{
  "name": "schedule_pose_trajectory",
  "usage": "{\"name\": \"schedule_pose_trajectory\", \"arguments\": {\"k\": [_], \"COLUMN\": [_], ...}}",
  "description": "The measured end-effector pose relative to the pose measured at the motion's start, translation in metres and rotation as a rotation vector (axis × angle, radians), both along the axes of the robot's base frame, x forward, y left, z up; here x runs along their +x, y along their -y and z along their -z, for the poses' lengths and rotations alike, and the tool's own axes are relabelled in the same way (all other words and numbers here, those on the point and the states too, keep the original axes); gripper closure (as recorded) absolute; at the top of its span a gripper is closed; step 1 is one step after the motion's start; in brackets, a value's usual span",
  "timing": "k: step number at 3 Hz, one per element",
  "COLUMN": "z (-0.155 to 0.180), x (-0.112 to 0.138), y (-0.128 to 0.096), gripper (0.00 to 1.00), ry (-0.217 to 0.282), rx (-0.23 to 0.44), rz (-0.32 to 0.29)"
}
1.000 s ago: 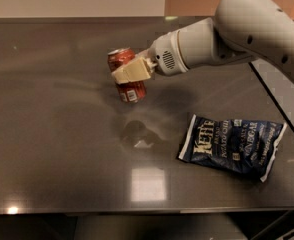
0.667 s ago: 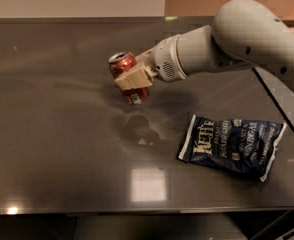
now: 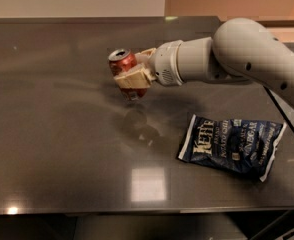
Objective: Place coke can upright
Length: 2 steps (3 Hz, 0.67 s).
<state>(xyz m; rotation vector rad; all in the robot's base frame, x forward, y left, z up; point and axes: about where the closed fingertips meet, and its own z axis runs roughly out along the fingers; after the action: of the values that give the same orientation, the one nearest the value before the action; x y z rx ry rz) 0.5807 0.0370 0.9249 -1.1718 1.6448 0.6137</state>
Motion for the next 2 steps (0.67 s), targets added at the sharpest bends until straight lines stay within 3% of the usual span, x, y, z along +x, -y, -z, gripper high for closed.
{"name": "schedule_pose_trajectory", "arguments": {"k": [2], "z": [0.0045], "x": [0.0141], "y": [0.0015], "gripper": [1.00], "ry": [-0.017], "rx": [0.105], "rz": [-0.033]}}
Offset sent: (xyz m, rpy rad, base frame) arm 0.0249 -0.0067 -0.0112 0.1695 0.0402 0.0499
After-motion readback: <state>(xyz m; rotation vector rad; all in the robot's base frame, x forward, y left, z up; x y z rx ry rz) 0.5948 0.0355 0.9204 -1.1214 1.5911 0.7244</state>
